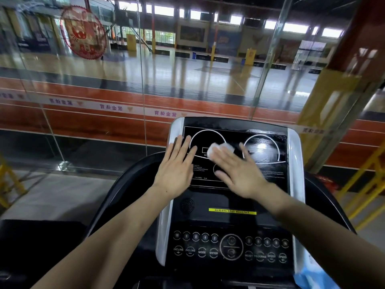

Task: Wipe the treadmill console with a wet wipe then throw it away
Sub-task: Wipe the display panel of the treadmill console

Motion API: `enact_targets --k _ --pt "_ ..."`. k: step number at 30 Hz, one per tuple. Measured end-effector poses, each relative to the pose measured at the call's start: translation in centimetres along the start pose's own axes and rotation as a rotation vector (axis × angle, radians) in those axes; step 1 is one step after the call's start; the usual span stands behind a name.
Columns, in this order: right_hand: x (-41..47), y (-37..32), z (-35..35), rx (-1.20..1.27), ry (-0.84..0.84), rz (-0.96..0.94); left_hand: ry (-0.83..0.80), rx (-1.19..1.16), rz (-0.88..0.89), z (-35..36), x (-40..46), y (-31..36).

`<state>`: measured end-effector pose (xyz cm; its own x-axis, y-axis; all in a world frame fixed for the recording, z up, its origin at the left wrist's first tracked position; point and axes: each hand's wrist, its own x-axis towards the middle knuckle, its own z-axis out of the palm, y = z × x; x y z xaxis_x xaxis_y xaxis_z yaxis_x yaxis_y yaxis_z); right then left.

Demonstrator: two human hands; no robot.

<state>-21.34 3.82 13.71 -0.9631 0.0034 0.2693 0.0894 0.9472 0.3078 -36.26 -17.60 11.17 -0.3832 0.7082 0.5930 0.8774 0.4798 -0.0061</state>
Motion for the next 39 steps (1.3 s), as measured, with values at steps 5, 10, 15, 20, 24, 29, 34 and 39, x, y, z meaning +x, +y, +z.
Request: enact_targets --k 5,10,15,20,24,29,34,39 --pt "-1.4 -1.0 0.5 0.042 0.025 0.037 -0.018 0.01 0.004 0.3 -0.1 0.3" --pt "-6.9 -2.2 2.5 0.036 -0.066 -0.152 -0.017 0.018 0.012 0.3 0.0 0.4" --pt "-1.8 1.5 0.3 0.034 -0.033 0.025 -0.02 0.012 0.023 0.4 0.4 1.2" --pt "-1.4 1.1 0.2 0.089 0.009 0.096 -0.029 0.013 0.022 0.7 0.5 2.0" --pt "-8.4 -1.4 2.6 0.086 -0.056 -0.074 -0.029 0.014 0.028 0.6 0.5 2.1" --pt "-6.7 1.2 1.9 0.005 -0.085 -0.103 -0.04 0.016 0.028 0.3 1.0 2.3" --pt "-1.8 4.4 0.1 0.064 -0.009 0.139 -0.033 0.003 0.054 0.2 1.4 3.0" --pt "-8.8 0.7 3.0 0.07 -0.037 0.04 -0.045 -0.003 0.05 0.5 1.6 3.4"
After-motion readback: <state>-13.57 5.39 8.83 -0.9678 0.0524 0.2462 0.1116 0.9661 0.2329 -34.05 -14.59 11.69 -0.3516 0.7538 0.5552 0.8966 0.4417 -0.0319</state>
